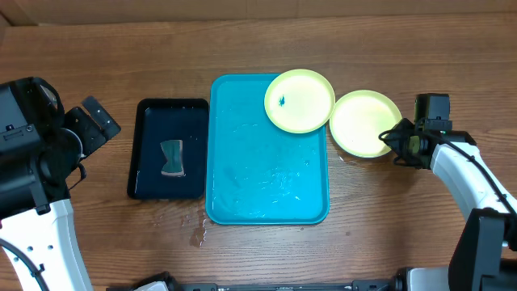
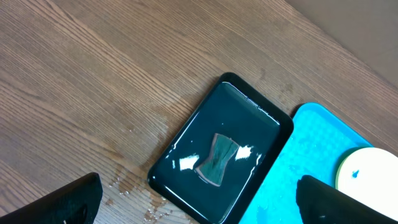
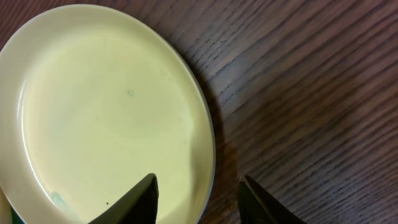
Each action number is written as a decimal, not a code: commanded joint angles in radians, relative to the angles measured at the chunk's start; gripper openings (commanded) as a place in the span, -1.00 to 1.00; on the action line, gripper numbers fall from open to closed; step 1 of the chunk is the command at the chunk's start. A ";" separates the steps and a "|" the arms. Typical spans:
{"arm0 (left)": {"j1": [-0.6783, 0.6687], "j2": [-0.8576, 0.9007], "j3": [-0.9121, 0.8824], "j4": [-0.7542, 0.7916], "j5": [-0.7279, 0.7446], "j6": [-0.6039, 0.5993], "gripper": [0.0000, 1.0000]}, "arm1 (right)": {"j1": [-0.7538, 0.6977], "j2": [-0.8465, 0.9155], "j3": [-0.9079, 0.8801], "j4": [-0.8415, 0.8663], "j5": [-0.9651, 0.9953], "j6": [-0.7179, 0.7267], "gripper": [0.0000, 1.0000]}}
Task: Clean dirty plates on tray and stack at the side
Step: 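Release the plate and move the right gripper to the other yellow plate's rim, then grasp the remaining yellow plate rim and drag it onto the tray center, then lower the left gripper into the black tray and grasp the sponge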
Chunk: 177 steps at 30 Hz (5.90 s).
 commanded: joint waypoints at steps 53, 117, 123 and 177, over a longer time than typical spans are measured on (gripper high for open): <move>0.004 0.003 0.006 0.001 -0.013 -0.020 1.00 | 0.339 0.445 0.558 -0.090 0.022 -0.247 -0.38; 0.004 0.003 0.006 0.001 -0.013 -0.020 0.99 | 0.537 0.389 0.529 -0.375 -0.180 -0.100 -0.12; 0.004 0.003 0.006 0.001 -0.013 -0.020 0.99 | 0.542 0.390 0.501 -0.361 -0.180 -0.100 -0.22; -0.215 0.181 -0.230 0.140 0.120 0.133 0.04 | 0.542 0.390 0.500 -0.341 -0.180 -0.100 -0.31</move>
